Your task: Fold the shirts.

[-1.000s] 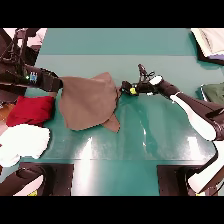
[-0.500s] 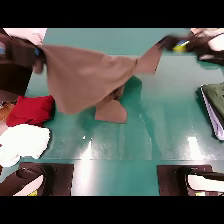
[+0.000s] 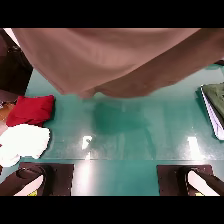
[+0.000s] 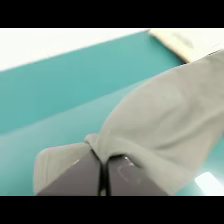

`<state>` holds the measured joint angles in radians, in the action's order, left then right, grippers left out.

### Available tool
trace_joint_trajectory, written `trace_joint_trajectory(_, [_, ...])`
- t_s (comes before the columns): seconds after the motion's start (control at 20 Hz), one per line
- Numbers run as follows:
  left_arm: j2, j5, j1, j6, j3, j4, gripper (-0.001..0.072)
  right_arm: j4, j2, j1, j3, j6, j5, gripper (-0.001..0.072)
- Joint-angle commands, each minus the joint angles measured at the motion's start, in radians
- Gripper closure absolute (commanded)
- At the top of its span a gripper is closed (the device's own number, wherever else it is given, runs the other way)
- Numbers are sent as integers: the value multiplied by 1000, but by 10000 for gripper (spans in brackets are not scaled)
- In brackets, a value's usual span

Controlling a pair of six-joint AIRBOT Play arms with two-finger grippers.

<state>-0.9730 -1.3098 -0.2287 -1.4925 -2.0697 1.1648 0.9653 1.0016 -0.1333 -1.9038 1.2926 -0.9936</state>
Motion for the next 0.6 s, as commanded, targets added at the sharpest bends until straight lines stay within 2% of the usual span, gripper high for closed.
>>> trace_joint_trajectory(0.0, [10,-8,1,0,-40,-185,682,5,-117,-117,-64,1,6,693])
trace_joint_trajectory(0.15, [10,-61,1,-1,-30,-286,682,4,-149,-222,-109,1,-17,694])
trace_joint_trajectory(0.3, [10,-175,1,-1,65,-275,682,-5,-114,-245,-151,30,-51,694])
trace_joint_trajectory(0.45, [10,-261,1,-1,310,-196,683,-3,-1,-117,-164,55,-127,695])
trace_joint_trajectory(0.55, [10,-223,1,0,544,-143,683,14,93,33,-109,77,-171,695])
